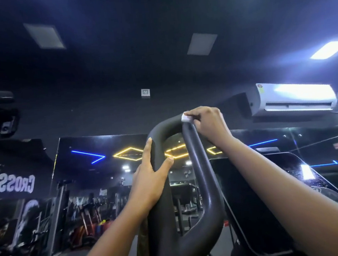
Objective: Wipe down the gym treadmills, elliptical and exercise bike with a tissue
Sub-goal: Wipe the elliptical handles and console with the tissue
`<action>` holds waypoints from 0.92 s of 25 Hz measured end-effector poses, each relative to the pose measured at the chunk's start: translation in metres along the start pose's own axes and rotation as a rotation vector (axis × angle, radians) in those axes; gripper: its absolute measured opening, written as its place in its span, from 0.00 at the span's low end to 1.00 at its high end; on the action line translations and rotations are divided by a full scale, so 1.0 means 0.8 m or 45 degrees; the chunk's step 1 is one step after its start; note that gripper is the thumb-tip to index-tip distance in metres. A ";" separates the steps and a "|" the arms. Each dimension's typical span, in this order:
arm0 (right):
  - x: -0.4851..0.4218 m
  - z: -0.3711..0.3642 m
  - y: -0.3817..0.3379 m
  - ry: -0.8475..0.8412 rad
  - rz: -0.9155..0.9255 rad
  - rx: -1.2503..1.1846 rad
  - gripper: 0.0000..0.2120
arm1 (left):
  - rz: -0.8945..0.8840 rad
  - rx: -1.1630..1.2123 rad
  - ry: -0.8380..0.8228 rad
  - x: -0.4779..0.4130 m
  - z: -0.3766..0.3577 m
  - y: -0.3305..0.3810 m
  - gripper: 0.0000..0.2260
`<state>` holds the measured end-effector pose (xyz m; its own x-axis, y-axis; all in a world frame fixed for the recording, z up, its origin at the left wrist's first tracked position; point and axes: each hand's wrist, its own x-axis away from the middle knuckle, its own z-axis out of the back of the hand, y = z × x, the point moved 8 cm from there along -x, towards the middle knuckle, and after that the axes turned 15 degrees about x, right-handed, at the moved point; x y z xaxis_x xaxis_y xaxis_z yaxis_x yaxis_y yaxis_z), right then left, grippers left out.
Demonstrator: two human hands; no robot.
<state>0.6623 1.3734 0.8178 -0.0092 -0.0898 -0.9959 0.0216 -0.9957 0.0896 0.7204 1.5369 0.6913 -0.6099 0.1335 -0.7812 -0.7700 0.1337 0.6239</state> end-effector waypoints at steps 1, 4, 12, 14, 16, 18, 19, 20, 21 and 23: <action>-0.005 -0.011 0.001 -0.028 0.025 0.030 0.14 | -0.004 0.009 0.005 0.000 0.000 -0.002 0.32; 0.003 -0.021 0.002 -0.057 0.096 0.103 0.14 | -0.023 0.034 0.004 0.001 -0.001 -0.002 0.33; 0.124 0.039 -0.007 0.015 0.117 -0.088 0.16 | -0.023 0.061 -0.001 0.005 -0.002 0.000 0.32; 0.158 0.056 -0.012 0.024 0.116 -0.137 0.17 | -0.018 0.084 -0.001 0.002 -0.002 -0.002 0.33; 0.164 0.063 -0.005 0.029 0.047 -0.216 0.17 | -0.015 0.100 -0.009 0.003 -0.003 -0.003 0.33; 0.133 0.056 0.014 0.083 -0.120 -0.273 0.14 | -0.023 0.105 -0.001 0.003 -0.003 -0.003 0.33; 0.111 0.045 0.025 0.090 -0.206 -0.294 0.12 | -0.026 0.100 0.003 0.002 -0.002 -0.004 0.33; 0.090 0.030 0.032 0.059 -0.274 -0.316 0.12 | -0.026 0.092 0.003 0.002 -0.002 -0.004 0.33; 0.073 0.013 0.036 0.004 -0.323 -0.352 0.12 | -0.026 0.084 0.000 0.002 -0.002 -0.004 0.33; 0.067 -0.016 0.041 -0.099 -0.399 -0.431 0.14 | -0.025 0.075 -0.004 0.001 -0.001 -0.004 0.33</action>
<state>0.6749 1.3363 0.7674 -0.1418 0.2002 -0.9694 0.3308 -0.9134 -0.2370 0.7219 1.5356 0.6887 -0.5943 0.1335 -0.7931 -0.7691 0.1941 0.6090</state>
